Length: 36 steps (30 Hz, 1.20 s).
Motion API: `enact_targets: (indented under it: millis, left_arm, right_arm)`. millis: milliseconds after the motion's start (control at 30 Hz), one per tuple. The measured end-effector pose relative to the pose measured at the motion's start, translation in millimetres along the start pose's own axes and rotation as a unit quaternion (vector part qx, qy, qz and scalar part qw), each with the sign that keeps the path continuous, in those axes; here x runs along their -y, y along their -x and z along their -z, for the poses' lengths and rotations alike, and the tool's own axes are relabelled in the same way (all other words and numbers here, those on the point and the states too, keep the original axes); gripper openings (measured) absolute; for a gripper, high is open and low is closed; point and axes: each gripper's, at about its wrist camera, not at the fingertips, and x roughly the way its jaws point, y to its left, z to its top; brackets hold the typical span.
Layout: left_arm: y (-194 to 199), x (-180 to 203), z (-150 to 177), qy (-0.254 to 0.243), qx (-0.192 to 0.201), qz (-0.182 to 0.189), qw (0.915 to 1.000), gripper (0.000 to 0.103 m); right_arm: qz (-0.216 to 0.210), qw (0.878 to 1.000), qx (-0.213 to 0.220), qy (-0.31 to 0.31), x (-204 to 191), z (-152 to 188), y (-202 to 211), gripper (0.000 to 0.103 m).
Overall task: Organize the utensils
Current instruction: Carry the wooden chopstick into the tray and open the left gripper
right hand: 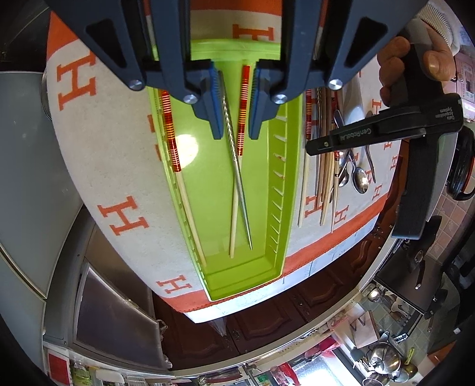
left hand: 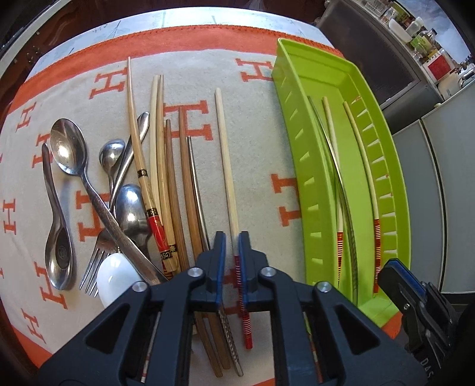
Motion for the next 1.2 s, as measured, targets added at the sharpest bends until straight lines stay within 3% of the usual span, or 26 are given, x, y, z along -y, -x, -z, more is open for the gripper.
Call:
enact_targets:
  millis: [233,267,300,400,533,933,1200]
  left_arm:
    - [-9,17,-5,-0.015,0.013,-0.022,0.9996,0.015]
    - [-9,19,-5,-0.018,0.016,-0.026,0.9994,0.013]
    - [-10,22,-6,-0.018,0.018,-0.031,0.9992,0.004]
    - [-6,21,-5,-0.008,0.02,-0.023,0.9995,0.003]
    - [21,25,5,-0.016,0.054,-0.027,0.998,0.003]
    - [94,47,11,-0.031,0.099,0.058,0.9929,0.003]
    - [88,90,0,-0.059,0.097,0.06,0.9917,0.003]
  right_arm:
    - [0.0,1.0,-0.002,0.001,0,1,-1,0.018]
    - [0.0,1.0,-0.003,0.0,1,1,-1,0.018]
    - [-0.001,1.0,-0.003,-0.001,2,1,-1,0.018]
    - [-0.002,1.0,-0.002,-0.001,3,1,0,0.018]
    - [-0.005,1.0,0.0,-0.002,5,1,2,0.018]
    - [0.0,1.0,0.014,0.01,4,-8,18,0.018]
    - [0.037,0.998,0.041,0.018,7,-27,32,0.018]
